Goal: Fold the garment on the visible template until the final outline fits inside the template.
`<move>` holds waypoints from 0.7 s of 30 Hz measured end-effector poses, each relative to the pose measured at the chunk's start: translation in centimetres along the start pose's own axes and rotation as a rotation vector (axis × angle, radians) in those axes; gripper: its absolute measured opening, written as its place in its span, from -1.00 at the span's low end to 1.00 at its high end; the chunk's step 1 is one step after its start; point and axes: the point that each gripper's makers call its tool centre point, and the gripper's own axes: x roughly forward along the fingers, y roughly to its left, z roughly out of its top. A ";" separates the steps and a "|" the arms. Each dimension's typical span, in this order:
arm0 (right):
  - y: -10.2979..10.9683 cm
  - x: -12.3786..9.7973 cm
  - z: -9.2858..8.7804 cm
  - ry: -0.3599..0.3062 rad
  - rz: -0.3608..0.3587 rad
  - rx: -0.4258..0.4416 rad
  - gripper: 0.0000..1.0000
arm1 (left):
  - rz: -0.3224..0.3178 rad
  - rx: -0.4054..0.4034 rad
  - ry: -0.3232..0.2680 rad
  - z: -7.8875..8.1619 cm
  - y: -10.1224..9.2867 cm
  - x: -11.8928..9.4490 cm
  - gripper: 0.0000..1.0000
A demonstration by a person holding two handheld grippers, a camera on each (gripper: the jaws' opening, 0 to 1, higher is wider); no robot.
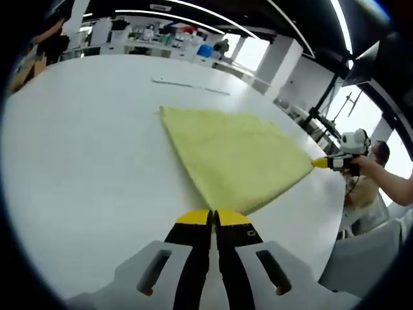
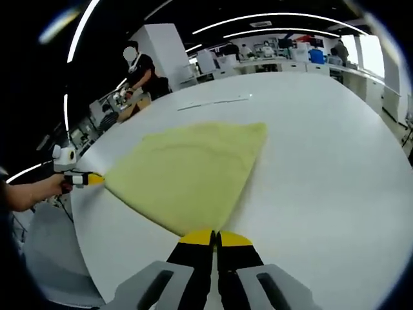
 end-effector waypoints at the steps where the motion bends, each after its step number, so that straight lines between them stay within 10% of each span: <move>1: 0.0 -0.1 -0.1 0.001 0.000 0.000 -1.00 | 0.000 0.000 0.002 -0.1 -0.1 0.0 -1.00; 21: 0.7 -1.7 -1.8 0.010 -0.001 -0.011 -1.00 | -0.008 0.015 0.022 -1.9 -1.4 -1.3 -1.00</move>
